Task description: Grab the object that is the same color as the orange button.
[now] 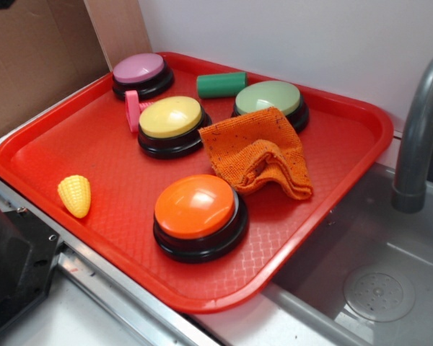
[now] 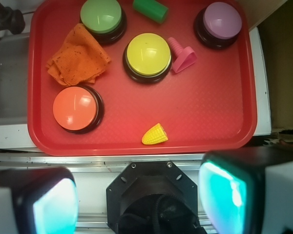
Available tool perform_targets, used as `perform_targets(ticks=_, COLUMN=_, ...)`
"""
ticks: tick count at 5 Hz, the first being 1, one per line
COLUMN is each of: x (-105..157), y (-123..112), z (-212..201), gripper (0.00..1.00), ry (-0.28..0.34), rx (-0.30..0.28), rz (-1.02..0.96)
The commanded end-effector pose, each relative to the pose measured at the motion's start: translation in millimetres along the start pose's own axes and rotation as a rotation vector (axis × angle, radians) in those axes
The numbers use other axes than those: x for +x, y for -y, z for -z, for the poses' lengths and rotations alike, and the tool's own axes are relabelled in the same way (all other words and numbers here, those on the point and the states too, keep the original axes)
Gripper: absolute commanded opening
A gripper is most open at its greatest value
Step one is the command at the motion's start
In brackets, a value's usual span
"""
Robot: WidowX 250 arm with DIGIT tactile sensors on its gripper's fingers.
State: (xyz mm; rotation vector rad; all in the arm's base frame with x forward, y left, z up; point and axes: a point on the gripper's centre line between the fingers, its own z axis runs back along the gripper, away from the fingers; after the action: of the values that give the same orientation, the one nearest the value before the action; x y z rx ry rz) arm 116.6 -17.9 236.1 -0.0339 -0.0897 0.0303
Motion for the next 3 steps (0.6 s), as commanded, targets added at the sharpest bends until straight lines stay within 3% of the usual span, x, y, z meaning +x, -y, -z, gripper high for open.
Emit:
perform_targets(ticks=1, x=0.0, y=0.0, z=0.0, gripper=1.00, ry=0.000, rx=0.000, rz=0.000)
perform_targets(ticks=2, x=16.6, y=10.9, z=15.1, gripper=1.00, ry=0.036, rx=-0.018, rz=-0.018)
perform_targets(ticks=3, x=57.3, y=37.6, z=54.0, gripper=1.00, ry=-0.001, rx=-0.036, rz=-0.012)
